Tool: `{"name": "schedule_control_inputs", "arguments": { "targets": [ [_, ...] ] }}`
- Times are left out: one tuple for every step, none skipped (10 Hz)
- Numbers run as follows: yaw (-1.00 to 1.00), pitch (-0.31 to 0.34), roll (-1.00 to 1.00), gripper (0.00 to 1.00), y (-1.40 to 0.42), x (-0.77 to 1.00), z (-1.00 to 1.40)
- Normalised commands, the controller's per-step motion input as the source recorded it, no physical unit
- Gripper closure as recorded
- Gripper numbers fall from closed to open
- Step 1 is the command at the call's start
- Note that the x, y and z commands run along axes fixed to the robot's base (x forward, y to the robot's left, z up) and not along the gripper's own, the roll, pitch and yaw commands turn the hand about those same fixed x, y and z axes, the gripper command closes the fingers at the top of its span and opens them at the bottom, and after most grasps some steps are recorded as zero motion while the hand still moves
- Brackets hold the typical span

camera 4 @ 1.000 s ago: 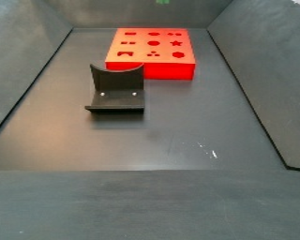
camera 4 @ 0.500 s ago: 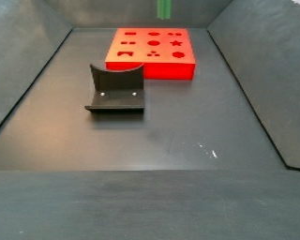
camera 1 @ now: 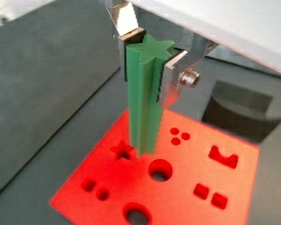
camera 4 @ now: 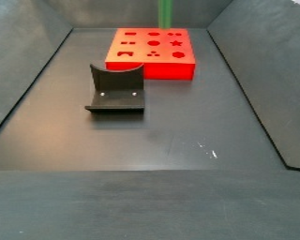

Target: Insert the star object.

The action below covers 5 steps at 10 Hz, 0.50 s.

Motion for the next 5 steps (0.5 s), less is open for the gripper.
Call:
{"name": "schedule_control_inputs", "arguments": {
  "targets": [
    [-0.53, -0.177, -0.28, 1.0, 0.0, -0.33, -0.16],
    [-0.37, -0.264, -0.37, 1.0, 0.07, -0.38, -0.21],
    [-0.19, -0.301, -0.41, 1.0, 0.13, -0.43, -0.14],
    [-0.05, -0.293, -0.37, 1.0, 0.01, -0.31, -0.01],
    [0.0, -0.02, -0.1, 1.0, 0.0, 0.05, 0.0]
  ]
}}
